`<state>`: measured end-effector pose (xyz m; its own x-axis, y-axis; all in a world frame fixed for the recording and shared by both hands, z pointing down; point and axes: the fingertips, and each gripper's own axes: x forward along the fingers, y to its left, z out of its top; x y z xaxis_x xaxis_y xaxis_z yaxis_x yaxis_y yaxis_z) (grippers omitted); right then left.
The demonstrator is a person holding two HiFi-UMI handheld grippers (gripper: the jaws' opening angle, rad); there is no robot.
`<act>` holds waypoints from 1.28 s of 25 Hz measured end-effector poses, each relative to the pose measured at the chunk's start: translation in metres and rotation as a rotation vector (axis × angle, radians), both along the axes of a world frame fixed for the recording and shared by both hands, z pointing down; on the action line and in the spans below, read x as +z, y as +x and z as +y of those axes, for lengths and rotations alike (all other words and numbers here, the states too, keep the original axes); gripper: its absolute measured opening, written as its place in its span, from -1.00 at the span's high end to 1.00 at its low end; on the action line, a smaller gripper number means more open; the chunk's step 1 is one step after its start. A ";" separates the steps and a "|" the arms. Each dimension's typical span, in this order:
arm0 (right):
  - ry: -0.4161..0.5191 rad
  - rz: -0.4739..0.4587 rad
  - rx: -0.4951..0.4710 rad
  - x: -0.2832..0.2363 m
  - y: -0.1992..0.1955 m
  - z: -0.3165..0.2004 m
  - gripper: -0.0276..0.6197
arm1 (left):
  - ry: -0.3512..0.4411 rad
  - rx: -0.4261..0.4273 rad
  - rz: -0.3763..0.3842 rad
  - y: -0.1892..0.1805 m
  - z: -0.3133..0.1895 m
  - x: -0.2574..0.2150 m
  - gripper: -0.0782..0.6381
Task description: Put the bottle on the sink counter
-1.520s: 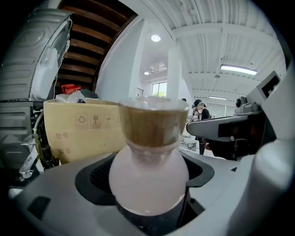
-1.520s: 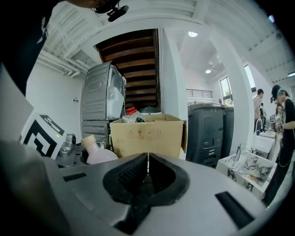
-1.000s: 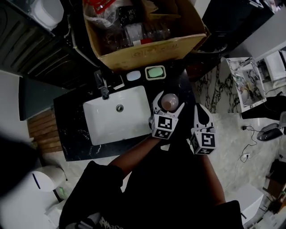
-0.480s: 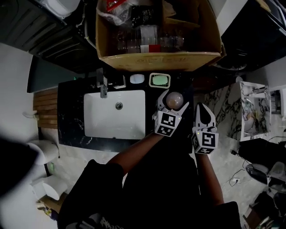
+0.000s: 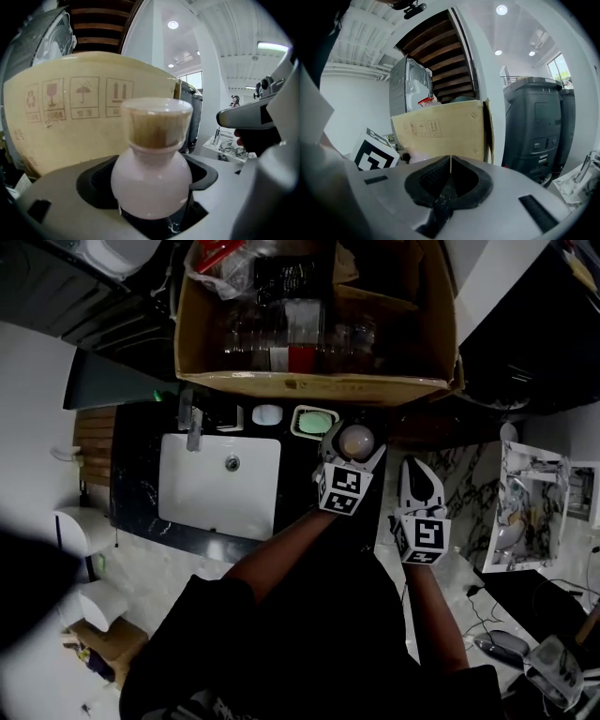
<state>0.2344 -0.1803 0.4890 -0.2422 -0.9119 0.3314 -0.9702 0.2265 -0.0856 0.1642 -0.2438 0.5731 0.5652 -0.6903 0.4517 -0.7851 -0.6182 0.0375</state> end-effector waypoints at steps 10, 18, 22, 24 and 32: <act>-0.025 -0.006 -0.077 0.031 0.009 -0.037 0.80 | -0.047 -0.054 -0.066 0.018 -0.032 0.039 -0.39; -0.039 -0.014 -0.119 0.044 0.010 -0.040 0.80 | -0.092 -0.087 -0.092 0.030 -0.045 0.065 -0.39; -0.088 -0.020 -0.124 0.058 0.009 -0.032 0.80 | -0.105 -0.096 -0.106 0.032 -0.050 0.074 -0.39; -0.083 -0.031 -0.115 0.058 0.010 -0.033 0.80 | -0.110 -0.096 -0.115 0.033 -0.052 0.079 -0.39; -0.096 -0.033 -0.069 0.064 0.028 -0.036 0.80 | -0.108 -0.102 -0.150 0.031 -0.060 0.090 -0.39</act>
